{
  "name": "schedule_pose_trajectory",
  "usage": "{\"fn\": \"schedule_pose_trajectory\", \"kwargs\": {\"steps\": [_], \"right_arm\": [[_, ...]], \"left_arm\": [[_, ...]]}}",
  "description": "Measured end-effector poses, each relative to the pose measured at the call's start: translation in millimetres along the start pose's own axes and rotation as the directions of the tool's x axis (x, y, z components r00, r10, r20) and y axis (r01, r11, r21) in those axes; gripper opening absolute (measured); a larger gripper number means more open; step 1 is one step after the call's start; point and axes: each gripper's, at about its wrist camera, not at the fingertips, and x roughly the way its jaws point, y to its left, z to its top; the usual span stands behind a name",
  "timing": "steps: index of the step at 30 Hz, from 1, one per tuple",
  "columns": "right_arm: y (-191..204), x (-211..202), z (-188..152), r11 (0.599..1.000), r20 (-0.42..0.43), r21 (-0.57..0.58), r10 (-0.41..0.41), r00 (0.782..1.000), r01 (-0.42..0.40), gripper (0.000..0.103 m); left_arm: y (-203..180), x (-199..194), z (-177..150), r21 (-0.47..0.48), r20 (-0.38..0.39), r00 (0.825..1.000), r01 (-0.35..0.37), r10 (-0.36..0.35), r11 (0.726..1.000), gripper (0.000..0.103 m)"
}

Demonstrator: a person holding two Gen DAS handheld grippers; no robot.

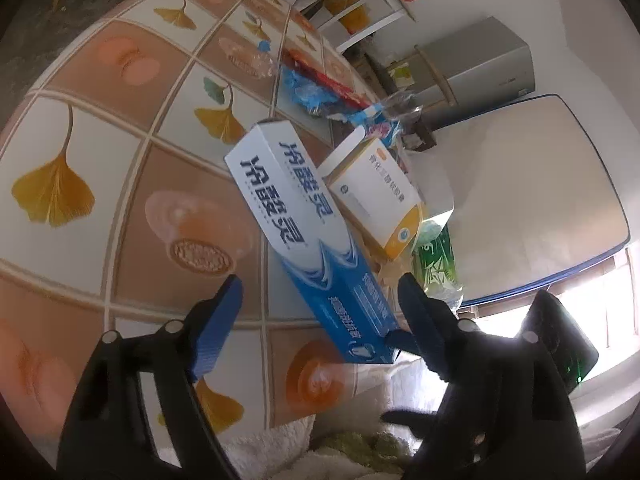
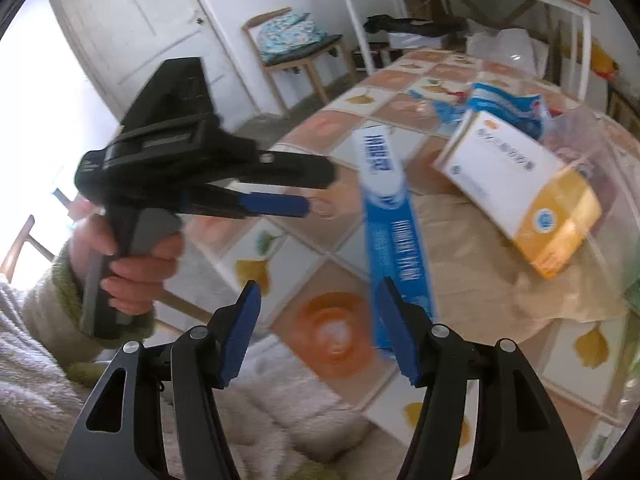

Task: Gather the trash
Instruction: 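Return to the table and grasp the blue toothpaste box with the left tool, then lift the toothpaste box upright with the left tool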

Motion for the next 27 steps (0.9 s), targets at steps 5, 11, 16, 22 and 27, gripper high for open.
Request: {"fn": "schedule_pose_trajectory", "kwargs": {"steps": [5,11,16,22,27], "right_arm": [[6,1,-8,0.998,-0.009,0.015,0.069,0.998,-0.069,0.059],[-13,-35,-24,0.996,0.064,0.089,0.007,0.998,-0.012,0.059],[-35,-63,-42,0.983,0.121,0.178,-0.057,0.991,0.035,0.059],[-46,-79,-56,0.973,0.160,0.222,-0.092,0.983,0.055,0.059],[-51,-87,-65,0.971,0.179,0.234,-0.098,0.979,0.054,0.059]], "left_arm": [[-11,9,1,0.008,-0.017,0.999,-0.035,0.035,0.999,0.080],[-31,25,13,-0.006,0.016,0.979,-0.203,0.203,0.979,0.083],[-50,48,15,0.025,0.052,0.916,-0.399,0.397,0.917,0.083],[-71,60,-1,0.186,0.135,0.859,-0.511,0.493,0.839,0.077],[-66,45,-4,0.221,0.085,0.891,-0.453,0.446,0.864,0.062]]}}
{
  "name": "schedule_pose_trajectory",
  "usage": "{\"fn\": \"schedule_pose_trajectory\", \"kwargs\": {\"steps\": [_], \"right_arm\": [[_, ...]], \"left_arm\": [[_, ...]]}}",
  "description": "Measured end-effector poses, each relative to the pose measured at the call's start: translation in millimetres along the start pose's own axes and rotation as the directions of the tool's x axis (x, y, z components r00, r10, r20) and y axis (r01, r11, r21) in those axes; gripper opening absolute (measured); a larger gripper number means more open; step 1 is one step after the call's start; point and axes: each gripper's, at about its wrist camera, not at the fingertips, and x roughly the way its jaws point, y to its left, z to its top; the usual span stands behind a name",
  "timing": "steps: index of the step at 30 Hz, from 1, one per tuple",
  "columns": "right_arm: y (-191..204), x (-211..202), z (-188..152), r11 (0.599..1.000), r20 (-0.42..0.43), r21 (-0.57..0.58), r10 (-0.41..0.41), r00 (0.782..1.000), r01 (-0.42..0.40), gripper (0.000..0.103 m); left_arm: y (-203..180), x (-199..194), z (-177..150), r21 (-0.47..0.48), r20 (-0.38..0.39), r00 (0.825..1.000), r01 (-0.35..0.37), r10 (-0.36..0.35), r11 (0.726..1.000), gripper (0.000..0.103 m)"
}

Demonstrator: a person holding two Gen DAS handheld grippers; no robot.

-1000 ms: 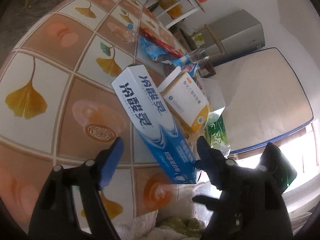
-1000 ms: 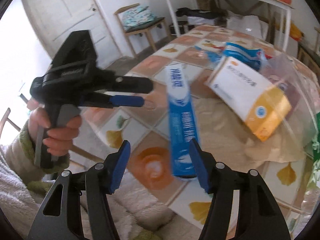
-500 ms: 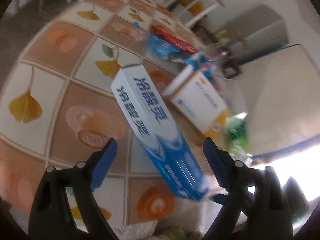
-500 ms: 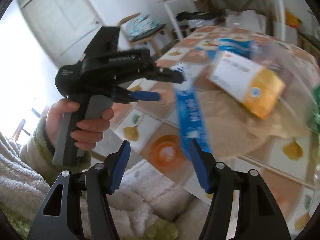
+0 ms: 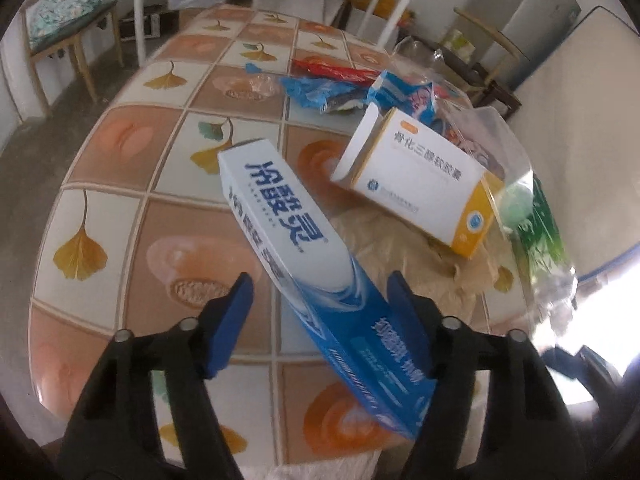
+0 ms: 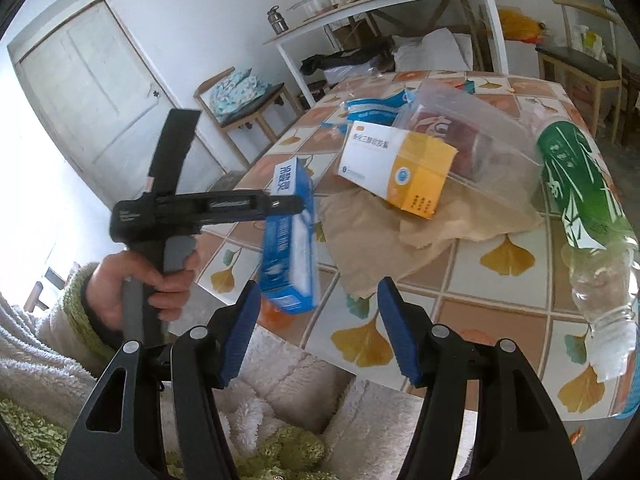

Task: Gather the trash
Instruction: 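Lift the toothpaste box upright with the left tool, then grasp the clear plastic bag with the right tool while the left tool holds the toothpaste box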

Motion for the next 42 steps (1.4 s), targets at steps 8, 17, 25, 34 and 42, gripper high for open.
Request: {"fn": "schedule_pose_trajectory", "kwargs": {"steps": [8,17,25,34,42], "right_arm": [[-8,0,1,1.000,0.014,0.020,0.004,1.000,-0.004,0.059],[-16,-14,9,0.998,0.058,0.059,-0.038,0.998,0.035,0.059],[-26,-39,28,0.994,0.110,0.079,-0.084,0.990,0.075,0.059],[-76,-68,114,0.957,0.123,0.186,-0.246,0.961,0.221,0.069],[-214,-8,201,0.838,-0.119,0.468,-0.255,0.960,0.281,0.073]], "left_arm": [[19,-20,-6,0.128,-0.051,0.997,-0.044,0.051,0.991,0.058],[18,-8,-6,0.116,-0.066,0.994,-0.082,0.091,0.990,0.052],[18,-6,-6,0.113,-0.048,0.995,-0.079,0.084,0.990,0.039],[32,-15,-5,0.085,-0.010,0.998,-0.065,0.066,0.994,0.034],[43,-22,-3,0.046,0.030,0.999,-0.014,0.013,0.999,0.033]]}}
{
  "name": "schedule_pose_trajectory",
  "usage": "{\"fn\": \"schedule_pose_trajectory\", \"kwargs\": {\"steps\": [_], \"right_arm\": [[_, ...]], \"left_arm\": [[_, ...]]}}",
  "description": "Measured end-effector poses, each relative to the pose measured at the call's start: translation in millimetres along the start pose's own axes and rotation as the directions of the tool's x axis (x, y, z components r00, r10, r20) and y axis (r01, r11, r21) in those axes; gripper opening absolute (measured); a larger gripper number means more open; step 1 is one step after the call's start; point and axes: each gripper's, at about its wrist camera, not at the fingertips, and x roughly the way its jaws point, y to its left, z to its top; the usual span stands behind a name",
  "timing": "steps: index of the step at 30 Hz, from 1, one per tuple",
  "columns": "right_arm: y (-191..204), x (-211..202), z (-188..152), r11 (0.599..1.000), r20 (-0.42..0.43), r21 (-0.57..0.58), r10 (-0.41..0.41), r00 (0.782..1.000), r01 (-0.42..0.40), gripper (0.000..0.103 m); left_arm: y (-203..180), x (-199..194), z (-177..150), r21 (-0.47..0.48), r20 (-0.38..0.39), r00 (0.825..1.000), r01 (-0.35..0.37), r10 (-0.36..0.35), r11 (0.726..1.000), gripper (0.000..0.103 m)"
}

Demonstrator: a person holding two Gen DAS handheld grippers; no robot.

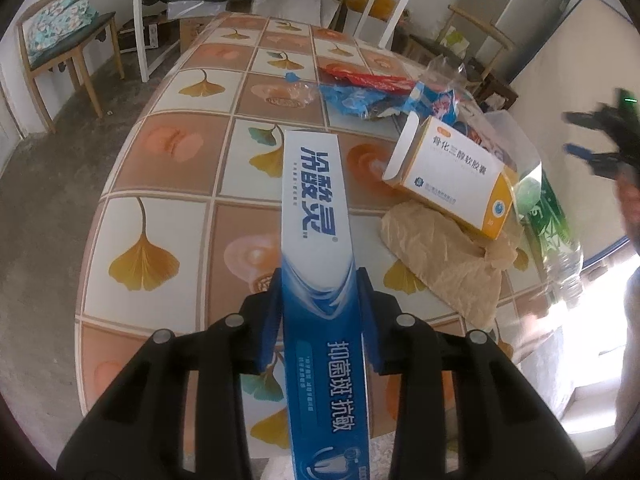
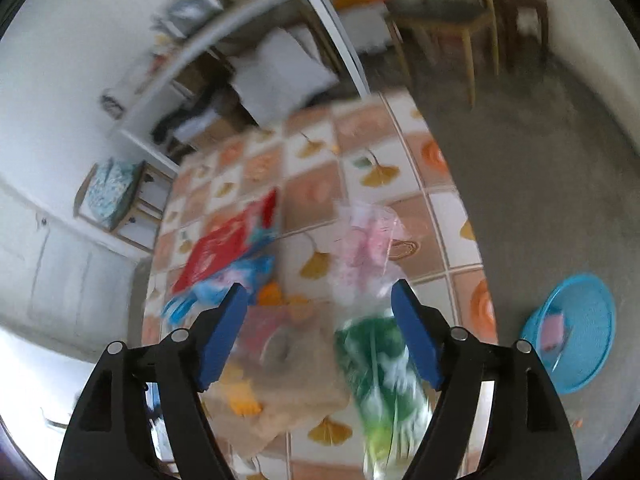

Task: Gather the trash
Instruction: 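Grasp the clear plastic bag with the right tool while the left tool holds the toothpaste box, then carry toothpaste box and plastic bag over the blue wastebasket and open both tools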

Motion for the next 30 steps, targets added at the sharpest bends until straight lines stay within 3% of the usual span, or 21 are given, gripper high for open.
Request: {"fn": "schedule_pose_trajectory", "kwargs": {"steps": [2,5,13,18,20,23,30], "right_arm": [[-17,31,19,0.998,-0.070,0.054,-0.036,0.997,0.040,0.071],[-36,66,32,0.991,-0.149,0.124,-0.025,0.988,0.044,0.065],[-55,106,36,0.978,-0.203,0.205,-0.003,0.979,0.045,0.051],[-58,121,32,0.972,-0.233,0.234,0.032,0.972,0.024,0.030],[-58,128,30,0.968,-0.240,0.249,0.050,0.970,0.012,0.016],[-58,130,28,0.963,-0.209,0.268,0.078,0.975,-0.019,0.009],[-52,104,37,0.962,-0.058,0.256,0.114,0.992,-0.096,0.008]], "left_arm": [[2,-2,0,-0.004,0.011,1.000,0.008,-0.008,1.000,0.033],[8,-7,2,-0.013,0.038,0.999,0.025,-0.024,1.000,0.033],[18,-12,7,-0.019,0.069,0.996,0.049,-0.048,0.999,0.033],[21,-16,10,-0.019,0.092,0.995,0.047,-0.045,0.999,0.033],[21,-17,10,-0.013,0.099,0.994,0.046,-0.045,0.999,0.033],[20,-20,10,-0.003,0.109,0.993,0.041,-0.041,0.999,0.033],[19,-33,10,0.003,0.155,0.987,0.036,-0.036,0.999,0.033]]}}
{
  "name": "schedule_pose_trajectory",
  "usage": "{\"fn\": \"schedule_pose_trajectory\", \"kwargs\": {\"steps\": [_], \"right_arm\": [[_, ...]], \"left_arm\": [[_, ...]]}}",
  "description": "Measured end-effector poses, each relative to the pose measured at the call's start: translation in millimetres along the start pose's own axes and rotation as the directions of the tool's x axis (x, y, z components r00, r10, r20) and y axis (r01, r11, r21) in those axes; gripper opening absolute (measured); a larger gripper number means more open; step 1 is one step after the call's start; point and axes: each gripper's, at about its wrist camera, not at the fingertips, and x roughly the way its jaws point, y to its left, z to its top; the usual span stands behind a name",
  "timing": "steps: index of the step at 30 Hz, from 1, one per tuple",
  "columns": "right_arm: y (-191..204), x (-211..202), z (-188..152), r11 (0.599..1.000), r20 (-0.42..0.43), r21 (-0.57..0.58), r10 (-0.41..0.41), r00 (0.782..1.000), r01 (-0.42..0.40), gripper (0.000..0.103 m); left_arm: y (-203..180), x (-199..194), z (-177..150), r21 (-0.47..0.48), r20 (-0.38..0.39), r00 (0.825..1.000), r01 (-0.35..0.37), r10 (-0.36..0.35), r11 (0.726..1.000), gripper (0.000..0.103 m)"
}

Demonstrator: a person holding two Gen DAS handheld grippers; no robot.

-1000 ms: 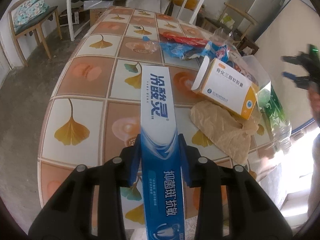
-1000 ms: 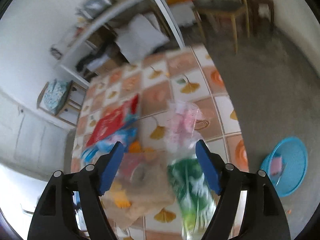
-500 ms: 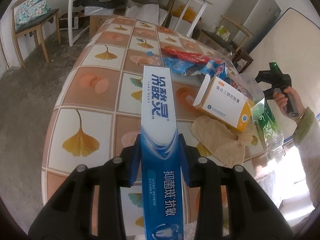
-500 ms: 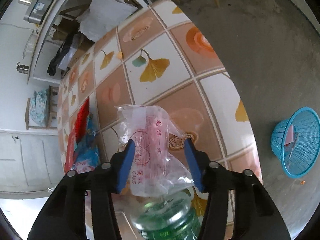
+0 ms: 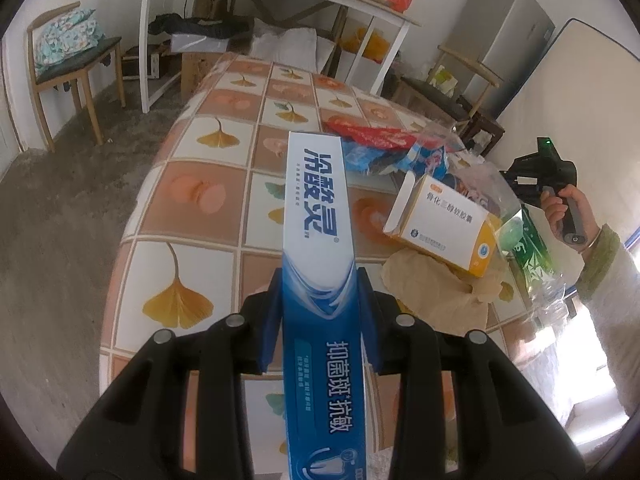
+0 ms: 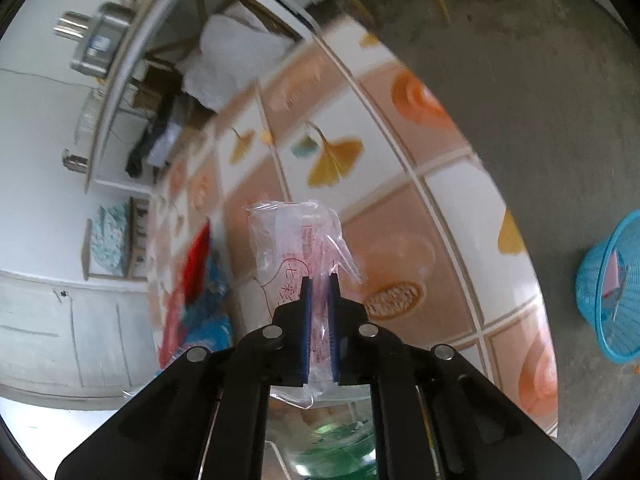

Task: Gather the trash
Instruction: 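Carry toothpaste box and plastic bag over the blue wastebasket and open both tools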

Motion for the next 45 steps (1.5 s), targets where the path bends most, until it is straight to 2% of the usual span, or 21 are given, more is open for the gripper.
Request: {"fn": "schedule_pose_trajectory", "kwargs": {"steps": [4,7,13,17,18,23,27,29,30,32,33,35,36,38,39,43,45], "right_arm": [[10,-32,2,0.998,0.101,-0.020,0.061,0.993,-0.060,0.007],[19,-66,0,0.993,0.177,-0.057,0.115,0.978,-0.106,0.007],[22,-153,-27,0.972,0.295,-0.159,0.216,0.931,-0.175,0.007],[-2,-214,-66,0.963,0.367,-0.202,0.244,0.898,-0.179,0.007],[-14,-233,-80,0.964,0.394,-0.200,0.243,0.887,-0.175,0.007],[-76,-288,-134,0.981,0.476,-0.129,0.192,0.858,-0.148,0.007],[-147,-314,-180,0.995,0.528,-0.002,0.083,0.845,-0.097,0.007],[-179,-316,-197,0.994,0.531,0.069,0.036,0.847,-0.085,0.008],[-199,-316,-205,0.990,0.528,0.115,0.007,0.849,-0.080,0.008],[-230,-312,-217,0.979,0.519,0.186,-0.022,0.854,-0.088,0.008],[-249,-309,-223,0.968,0.511,0.231,-0.038,0.859,-0.094,0.008],[-275,-301,-232,0.951,0.494,0.293,-0.064,0.867,-0.096,0.007],[-292,-295,-236,0.941,0.480,0.326,-0.079,0.874,-0.094,0.008],[-311,-284,-239,0.925,0.461,0.370,-0.098,0.882,-0.090,0.007],[-323,-277,-238,0.914,0.450,0.396,-0.112,0.886,-0.085,0.008],[-356,-253,-231,0.881,0.412,0.467,-0.138,0.901,-0.079,0.008],[-373,-242,-225,0.862,0.392,0.501,-0.142,0.909,-0.081,0.008]], "left_arm": [[-7,-15,3,0.016,0.046,0.999,0.006,-0.007,1.000,0.033],[-17,-27,8,0.043,0.080,0.997,0.020,-0.023,0.999,0.033],[-59,-49,24,0.137,0.130,0.986,0.083,-0.101,0.987,0.032],[-103,-55,39,0.223,0.128,0.971,0.169,-0.201,0.960,0.032],[-118,-54,44,0.253,0.119,0.964,0.203,-0.239,0.946,0.032],[-195,-40,66,0.357,0.030,0.923,0.349,-0.384,0.866,0.032],[-289,-10,73,0.451,-0.121,0.888,0.447,-0.443,0.773,0.032],[-341,14,72,0.471,-0.229,0.861,0.506,-0.454,0.723,0.032],[-361,26,69,0.465,-0.275,0.846,0.532,-0.456,0.707,0.032],[-410,57,61,0.463,-0.381,0.813,0.579,-0.439,0.671,0.032],[-430,70,55,0.469,-0.417,0.802,0.592,-0.427,0.655,0.032],[-468,97,41,0.478,-0.484,0.785,0.607,-0.386,0.635,0.032],[-491,119,33,0.475,-0.535,0.766,0.621,-0.355,0.624,0.032],[-521,148,16,0.477,-0.590,0.751,0.621,-0.297,0.623,0.032],[-543,169,3,0.488,-0.623,0.740,0.621,-0.253,0.614,0.032],[-586,219,-30,0.513,-0.677,0.722,0.601,-0.142,0.613,0.032],[-605,243,-43,0.533,-0.680,0.727,0.579,-0.094,0.617,0.032]]}}
